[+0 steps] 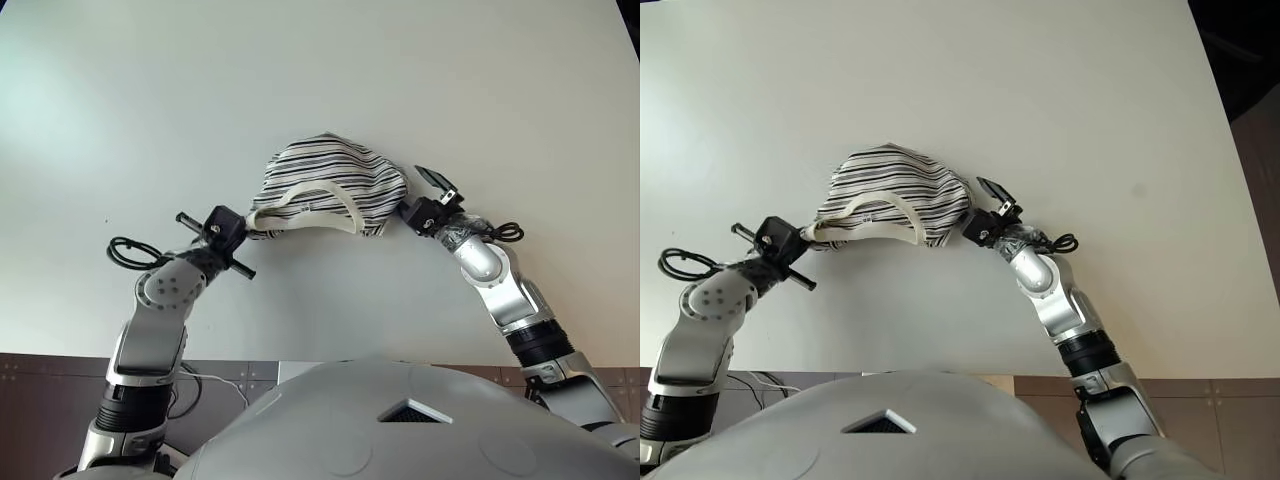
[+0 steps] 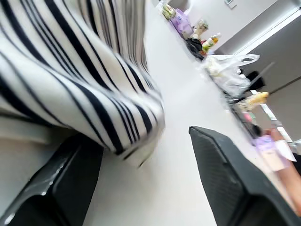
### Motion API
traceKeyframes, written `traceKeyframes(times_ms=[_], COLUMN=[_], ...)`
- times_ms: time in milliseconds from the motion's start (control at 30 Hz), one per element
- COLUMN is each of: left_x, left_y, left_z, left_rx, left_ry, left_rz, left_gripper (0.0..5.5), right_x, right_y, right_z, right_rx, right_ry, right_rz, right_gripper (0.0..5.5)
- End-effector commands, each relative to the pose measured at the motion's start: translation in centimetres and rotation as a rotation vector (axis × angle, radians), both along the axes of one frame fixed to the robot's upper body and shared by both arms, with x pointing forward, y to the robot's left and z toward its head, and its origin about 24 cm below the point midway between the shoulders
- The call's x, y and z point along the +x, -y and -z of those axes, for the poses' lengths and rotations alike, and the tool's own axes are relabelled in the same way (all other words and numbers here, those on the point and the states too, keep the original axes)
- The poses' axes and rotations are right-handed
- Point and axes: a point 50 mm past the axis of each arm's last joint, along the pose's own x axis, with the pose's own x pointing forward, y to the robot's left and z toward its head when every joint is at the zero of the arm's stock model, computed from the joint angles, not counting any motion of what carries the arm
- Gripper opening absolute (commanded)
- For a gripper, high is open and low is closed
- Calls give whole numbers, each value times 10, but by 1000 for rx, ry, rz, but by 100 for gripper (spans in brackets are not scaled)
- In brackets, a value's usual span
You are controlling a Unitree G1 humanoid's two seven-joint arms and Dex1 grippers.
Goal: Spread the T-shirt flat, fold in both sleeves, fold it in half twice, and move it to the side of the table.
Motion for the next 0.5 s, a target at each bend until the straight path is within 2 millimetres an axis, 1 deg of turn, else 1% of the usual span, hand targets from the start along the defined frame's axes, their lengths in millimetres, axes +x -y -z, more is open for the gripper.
traceKeyframes(times_ms=[33,100,133,200,267,300,367,433,467,500], left_x=[30,47,52,52,33,20,-6,-29,-37,-42], left_y=[15,29,36,48,57,57,55,50,48,41], left_z=[-46,-74,-85,-104,-111,-105,-95,-91,-90,-85], left_rx=[-46,-123,-162,-254,-358,-359,-380,-424,-432,-416], left_ry=[222,333,377,441,402,342,189,33,-27,-95], left_rz=[90,152,186,279,436,519,690,839,889,921], left_gripper=[13,13,13,13,13,13,13,13,13,13], right_x=[-1,2,5,8,9,9,7,5,4,0], right_y=[-1,2,3,4,7,11,19,22,23,26], right_z=[-12,-15,-18,-23,-30,-30,-28,-28,-28,-29], right_rx=[62,88,115,183,243,260,260,269,278,289], right_ry=[-5,-9,-18,-48,-76,-88,-104,-113,-116,-126], right_rz=[-3,33,52,79,100,121,157,173,179,184], right_gripper=[321,321,321,321,321,321,321,321,321,321])
